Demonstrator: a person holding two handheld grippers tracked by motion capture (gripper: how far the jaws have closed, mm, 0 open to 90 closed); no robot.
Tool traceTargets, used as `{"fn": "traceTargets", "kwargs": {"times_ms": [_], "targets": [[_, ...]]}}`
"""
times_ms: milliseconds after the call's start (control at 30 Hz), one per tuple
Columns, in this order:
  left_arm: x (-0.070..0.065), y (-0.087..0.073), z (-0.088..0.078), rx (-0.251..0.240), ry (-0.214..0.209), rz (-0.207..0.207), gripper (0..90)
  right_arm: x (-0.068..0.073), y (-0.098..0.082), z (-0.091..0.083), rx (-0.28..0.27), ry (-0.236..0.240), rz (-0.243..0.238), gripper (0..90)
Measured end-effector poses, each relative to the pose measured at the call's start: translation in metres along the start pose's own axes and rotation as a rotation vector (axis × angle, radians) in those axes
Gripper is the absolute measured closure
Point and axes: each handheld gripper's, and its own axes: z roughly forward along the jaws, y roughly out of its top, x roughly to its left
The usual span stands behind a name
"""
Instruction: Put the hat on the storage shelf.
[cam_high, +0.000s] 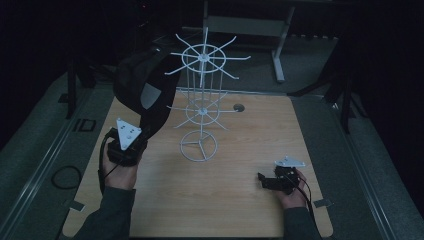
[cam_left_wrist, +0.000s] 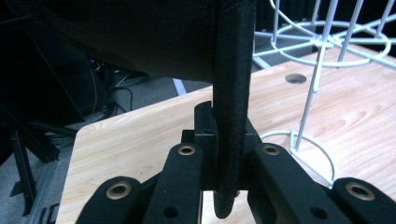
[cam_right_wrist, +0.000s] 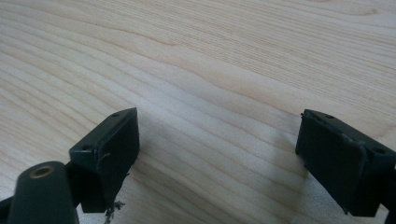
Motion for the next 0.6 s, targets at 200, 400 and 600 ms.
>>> {"fn": "traceTargets", "kwargs": {"times_ms": [200,400,600], "targets": [[-0.0004,-0.0031,0.0015,0.006,-0.025,0.003,82.8,-0.0001,0.0000,0.0000,0.000,0.001,-0.002,13.2],[0.0006,-0.0012,-0.0007,-0.008,-0.049,-0.004,66.0,0.0000,0.0000,-0.0001,0.001,0.000,0.000,13.2],[0.0005,-0.0031,-0.0010,-0.011,-0.057,-0.020,53.8,0.0000,0.0000,-0.0001,0.001,0.000,0.000,13.2]]}}
